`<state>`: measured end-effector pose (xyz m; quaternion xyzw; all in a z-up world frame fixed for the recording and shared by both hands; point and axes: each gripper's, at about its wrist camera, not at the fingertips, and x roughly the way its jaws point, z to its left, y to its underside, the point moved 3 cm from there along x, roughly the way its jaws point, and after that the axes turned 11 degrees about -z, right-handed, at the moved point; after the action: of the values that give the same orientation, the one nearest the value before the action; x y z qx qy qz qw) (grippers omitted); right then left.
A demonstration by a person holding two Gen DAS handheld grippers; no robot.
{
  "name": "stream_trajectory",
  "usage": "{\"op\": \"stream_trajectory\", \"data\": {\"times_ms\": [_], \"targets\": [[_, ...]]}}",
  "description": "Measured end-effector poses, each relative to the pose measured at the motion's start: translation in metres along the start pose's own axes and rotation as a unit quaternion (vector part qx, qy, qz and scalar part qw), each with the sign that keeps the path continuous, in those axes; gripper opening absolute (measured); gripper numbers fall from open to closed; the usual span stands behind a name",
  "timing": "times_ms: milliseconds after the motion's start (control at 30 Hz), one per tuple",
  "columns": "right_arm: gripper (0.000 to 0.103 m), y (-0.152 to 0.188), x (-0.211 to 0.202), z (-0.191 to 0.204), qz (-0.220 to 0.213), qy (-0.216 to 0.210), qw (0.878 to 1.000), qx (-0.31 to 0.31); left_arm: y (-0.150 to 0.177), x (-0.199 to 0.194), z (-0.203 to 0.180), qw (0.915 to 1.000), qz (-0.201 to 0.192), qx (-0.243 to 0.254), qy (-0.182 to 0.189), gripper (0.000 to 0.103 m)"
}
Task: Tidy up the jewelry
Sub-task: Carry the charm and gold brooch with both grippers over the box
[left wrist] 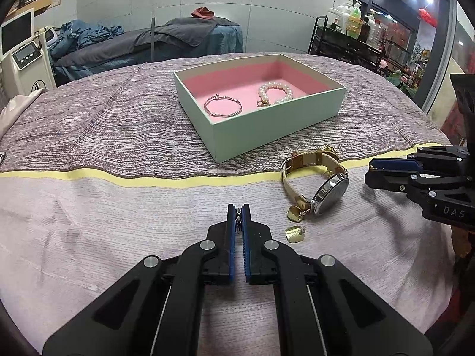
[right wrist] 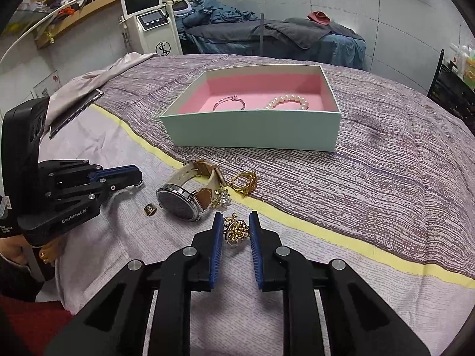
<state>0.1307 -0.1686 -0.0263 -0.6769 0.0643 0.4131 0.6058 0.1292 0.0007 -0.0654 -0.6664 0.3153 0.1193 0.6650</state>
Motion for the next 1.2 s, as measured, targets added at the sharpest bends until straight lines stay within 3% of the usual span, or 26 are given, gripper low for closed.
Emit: {"op": "stream_trajectory", "data": {"times_ms": [467, 767, 1033, 1200], "targets": [[0.017, -0.020, -0.011, 0.021, -0.034, -0.004, 0.999, -0.013, -0.021, -0.018, -0.008, 0.9994, -0.030, 0.009, 0.013, 0.004], [0.017, -0.054, -0.016, 0.014, -0.067, 0.005, 0.998, -0.001, -0.058, -0.022, 0.007, 0.9981, -0.058, 0.008, 0.020, 0.004], [0.017, -0.085, 0.002, 0.001, -0.073, 0.023, 0.997, 0.010, -0.099, -0.008, 0.018, 0.9971, -0.069, 0.001, 0.033, 0.004], [0.017, -0.101, 0.028, -0.009, -0.058, 0.032, 0.998, 0.008, -0.116, 0.025, 0.011, 0.9983, -0.046, 0.017, 0.032, 0.004]]}}
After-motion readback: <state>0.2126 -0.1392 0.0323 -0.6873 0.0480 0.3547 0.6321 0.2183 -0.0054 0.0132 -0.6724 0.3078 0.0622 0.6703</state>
